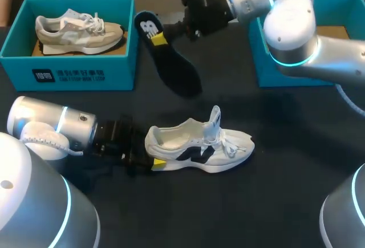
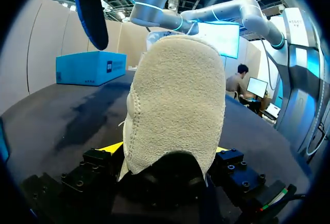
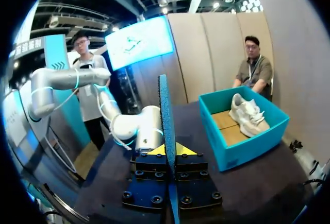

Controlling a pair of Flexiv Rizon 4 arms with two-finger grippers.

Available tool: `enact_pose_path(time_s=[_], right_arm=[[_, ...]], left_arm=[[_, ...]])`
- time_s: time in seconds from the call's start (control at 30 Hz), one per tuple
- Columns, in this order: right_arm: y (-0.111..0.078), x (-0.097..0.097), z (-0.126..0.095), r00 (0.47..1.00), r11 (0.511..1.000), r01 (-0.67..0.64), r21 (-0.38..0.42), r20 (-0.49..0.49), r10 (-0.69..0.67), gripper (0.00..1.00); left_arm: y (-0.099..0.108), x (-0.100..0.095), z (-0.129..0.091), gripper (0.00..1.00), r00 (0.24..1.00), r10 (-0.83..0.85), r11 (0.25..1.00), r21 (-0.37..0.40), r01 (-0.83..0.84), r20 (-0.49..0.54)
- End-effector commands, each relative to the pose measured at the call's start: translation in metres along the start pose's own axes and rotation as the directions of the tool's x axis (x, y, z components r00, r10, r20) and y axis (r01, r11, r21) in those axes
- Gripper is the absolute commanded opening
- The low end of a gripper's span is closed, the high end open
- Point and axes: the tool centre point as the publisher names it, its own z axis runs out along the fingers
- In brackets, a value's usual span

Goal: Take the shoe out of the shoebox, open the shoe tongue, remove and reinsert the insole, then place the shoe into the shoebox

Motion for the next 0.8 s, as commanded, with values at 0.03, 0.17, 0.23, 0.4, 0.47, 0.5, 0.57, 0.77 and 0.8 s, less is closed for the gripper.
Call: enact_pose_path(time_s=[0.03, 0.17, 0.23, 0.4, 0.47, 0.5, 0.57, 0.77, 0.8], right_arm=[[0.0007, 0.0021, -0.0149, 0.988, 0.997, 0.035, -0.074, 0.153, -0.023, 0.0], [0.0007, 0.0021, -0.0149, 0.988, 0.997, 0.035, -0.074, 0.153, -0.023, 0.0], [0.0007, 0.0021, -0.0149, 0.988, 0.997, 0.035, -0.074, 0.153, -0.023, 0.0], [0.0007, 0.0021, -0.0149, 0.988, 0.997, 0.035, -0.074, 0.153, -0.023, 0.0], [0.0007, 0.0021, -0.0149, 0.988, 0.997, 0.035, -0.074, 0.153, -0.023, 0.0], [0.0007, 0.0021, -0.0149, 0.988, 0.997, 0.035, -0.074, 0.153, -0.023, 0.0], [0.0007, 0.0021, -0.0149, 0.988, 0.997, 0.035, -0.074, 0.153, -0.023, 0.0], [0.0008, 0.0037, -0.0146, 0.993, 0.991, 0.014, -0.134, 0.114, 0.001, 0.0], [0.0026, 0.0051, -0.0162, 0.994, 0.99, 0.014, -0.141, 0.108, 0.001, 0.0]], left_arm=[[0.0019, -0.0012, 0.0017, 0.0, 1.0, 0.0, 1.0, -0.002, 0.0, 0.0], [0.0019, -0.0012, 0.0017, 0.0, 1.0, 0.0, 1.0, -0.002, 0.0, 0.0], [0.0019, -0.0012, 0.0017, 0.0, 1.0, 0.0, 1.0, -0.002, 0.0, 0.0], [0.0019, -0.0012, 0.0017, 0.0, 1.0, 0.0, 1.0, -0.002, 0.0, 0.0], [0.0019, -0.0012, 0.0017, 0.0, 1.0, 0.0, 1.0, -0.002, 0.0, 0.0], [0.0019, -0.0012, 0.0017, 0.0, 1.0, 0.0, 1.0, -0.002, 0.0, 0.0], [0.0019, -0.0012, 0.0017, 0.0, 1.0, 0.0, 1.0, -0.002, 0.0, 0.0], [0.0019, -0.0012, 0.0017, 0.0, 1.0, 0.0, 1.0, -0.002, 0.0, 0.0], [0.0019, -0.0012, 0.0017, 0.0, 1.0, 0.0, 1.0, -0.002, 0.0, 0.0]])
